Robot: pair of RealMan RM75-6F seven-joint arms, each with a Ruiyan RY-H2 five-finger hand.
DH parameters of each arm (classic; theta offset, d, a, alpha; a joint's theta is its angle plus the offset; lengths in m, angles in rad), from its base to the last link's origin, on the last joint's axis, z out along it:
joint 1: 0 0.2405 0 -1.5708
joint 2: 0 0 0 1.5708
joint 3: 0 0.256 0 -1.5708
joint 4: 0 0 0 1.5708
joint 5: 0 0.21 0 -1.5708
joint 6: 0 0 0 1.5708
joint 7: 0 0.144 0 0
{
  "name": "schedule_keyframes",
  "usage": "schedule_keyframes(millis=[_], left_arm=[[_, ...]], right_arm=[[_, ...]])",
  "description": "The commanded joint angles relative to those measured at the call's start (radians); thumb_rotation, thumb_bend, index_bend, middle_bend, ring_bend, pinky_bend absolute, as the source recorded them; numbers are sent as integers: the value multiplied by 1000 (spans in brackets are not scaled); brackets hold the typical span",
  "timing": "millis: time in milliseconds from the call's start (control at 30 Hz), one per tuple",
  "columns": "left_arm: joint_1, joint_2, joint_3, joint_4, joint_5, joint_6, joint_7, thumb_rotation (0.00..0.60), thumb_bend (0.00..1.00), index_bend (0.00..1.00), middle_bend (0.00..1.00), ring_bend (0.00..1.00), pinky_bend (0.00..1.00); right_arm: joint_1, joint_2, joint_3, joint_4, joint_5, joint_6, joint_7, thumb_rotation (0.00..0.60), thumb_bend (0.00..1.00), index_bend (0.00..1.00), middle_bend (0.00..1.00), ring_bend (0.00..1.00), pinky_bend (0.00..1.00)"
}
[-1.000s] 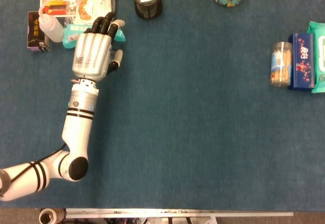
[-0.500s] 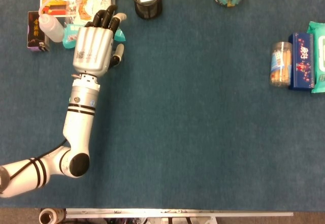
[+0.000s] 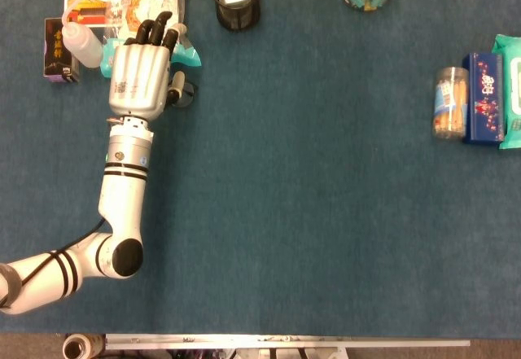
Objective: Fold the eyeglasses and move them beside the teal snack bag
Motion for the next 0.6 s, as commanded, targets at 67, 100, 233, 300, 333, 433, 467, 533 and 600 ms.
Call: schedule_keyframes(millis=[67,100,233,300,333,433,467,533,600], left_arm=[[2,-6,-1,16,-12,-2,-4,600,359,218,157,186,461],[3,-8,-1,20,-14,-2,-4,600,359,218,157,186,461],[4,-14,-2,38,-27,-4,-1,600,359,217,157,186,461],[5,-17,-2,46,-35,-7,2,600,359,217,157,186,461],[5,-18,-3,50,-39,-8,4,600,359,218,157,186,461],[6,-23,-2,62,-47,-11,8,600,359,218,157,186,461],[6,-24,-1,65,-49,-12,8,600,359,217,157,186,461],[6,-26,1,72,-51,-14,9,600,359,218,157,186,461],[6,-29,4,80,-52,-16,10,600,359,218,157,186,461]], right_arm=[[1,0,0,-1,0,-1,-1,600,173,226,337,316,540],[1,0,0,-1,0,-2,-2,600,174,226,337,316,540],[2,-1,0,-3,-1,-3,-4,600,174,226,338,316,540],[2,-1,-1,-4,-1,-4,-5,600,174,226,337,316,540],[3,-1,-1,-4,-1,-4,-6,600,173,226,337,316,540],[3,-2,-1,-4,0,-6,-7,600,174,226,337,316,540],[4,-2,-1,-5,-1,-6,-7,600,174,226,337,316,540],[4,-2,-1,-5,-1,-6,-7,600,174,226,337,316,540],[3,-2,-1,-5,-1,-6,-7,600,174,226,337,316,540]])
